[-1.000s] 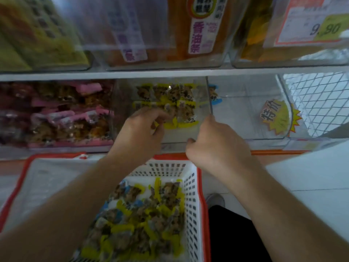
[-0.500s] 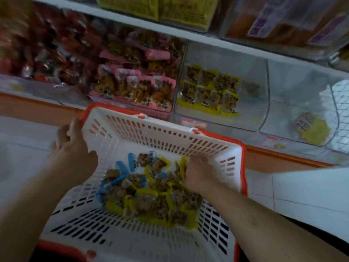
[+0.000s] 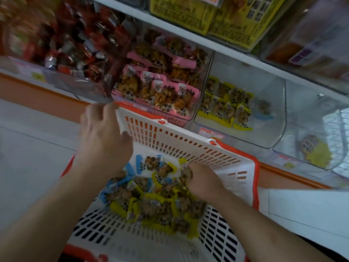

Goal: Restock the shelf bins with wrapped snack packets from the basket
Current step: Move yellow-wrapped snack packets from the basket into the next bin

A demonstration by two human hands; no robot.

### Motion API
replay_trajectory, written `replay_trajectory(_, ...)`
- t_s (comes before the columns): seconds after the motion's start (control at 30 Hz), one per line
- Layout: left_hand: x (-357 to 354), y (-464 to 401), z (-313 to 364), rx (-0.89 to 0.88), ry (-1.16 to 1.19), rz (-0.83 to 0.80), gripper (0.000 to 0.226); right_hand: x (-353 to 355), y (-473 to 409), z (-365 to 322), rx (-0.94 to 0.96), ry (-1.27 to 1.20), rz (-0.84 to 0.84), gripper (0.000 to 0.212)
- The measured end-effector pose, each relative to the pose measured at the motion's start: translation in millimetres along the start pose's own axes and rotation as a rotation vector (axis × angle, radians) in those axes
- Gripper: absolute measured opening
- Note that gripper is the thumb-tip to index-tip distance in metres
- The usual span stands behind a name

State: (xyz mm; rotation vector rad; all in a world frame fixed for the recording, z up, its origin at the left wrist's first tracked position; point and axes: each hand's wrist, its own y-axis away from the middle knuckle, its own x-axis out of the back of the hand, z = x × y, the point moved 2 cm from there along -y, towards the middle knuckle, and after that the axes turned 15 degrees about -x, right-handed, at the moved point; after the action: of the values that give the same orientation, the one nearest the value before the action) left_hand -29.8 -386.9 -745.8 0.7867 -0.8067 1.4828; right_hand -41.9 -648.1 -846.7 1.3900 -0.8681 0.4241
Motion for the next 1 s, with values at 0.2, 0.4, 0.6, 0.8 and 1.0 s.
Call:
replay_trajectory(0.2,-11.0,1.6,52.0,0.366,0.815,-0.316,0.04,73.5,77.8,-29.0,0.341,-0.01,0.388,0.044)
replay_trajectory(0.4,-22.5,-5.6,62.1,0.318,1.136,-0.212,0.013,102.1,81.5,-23.3,0.426,-0.277,0.369,0.07)
replay_trajectory(0.6,-27.2,-17.5,60.1,0.388,1.283,-0.109,0.02,137.3,60.9,-17.2,0.125,-0.863,-0.072,0.048)
replay_trajectory(0.8,-47.1,-15.5,70.4,0.336,1.149,-0.211,0.024,133.1,37.5,-22.8,0.119,-1.055,-0.073,0.02)
replay_trajectory(1.0,-60.2,-8.0,85.8,0.252,1.042,-0.339,0.016,136.5,28.8,-15.1,0.171,-1.009,-0.137,0.029)
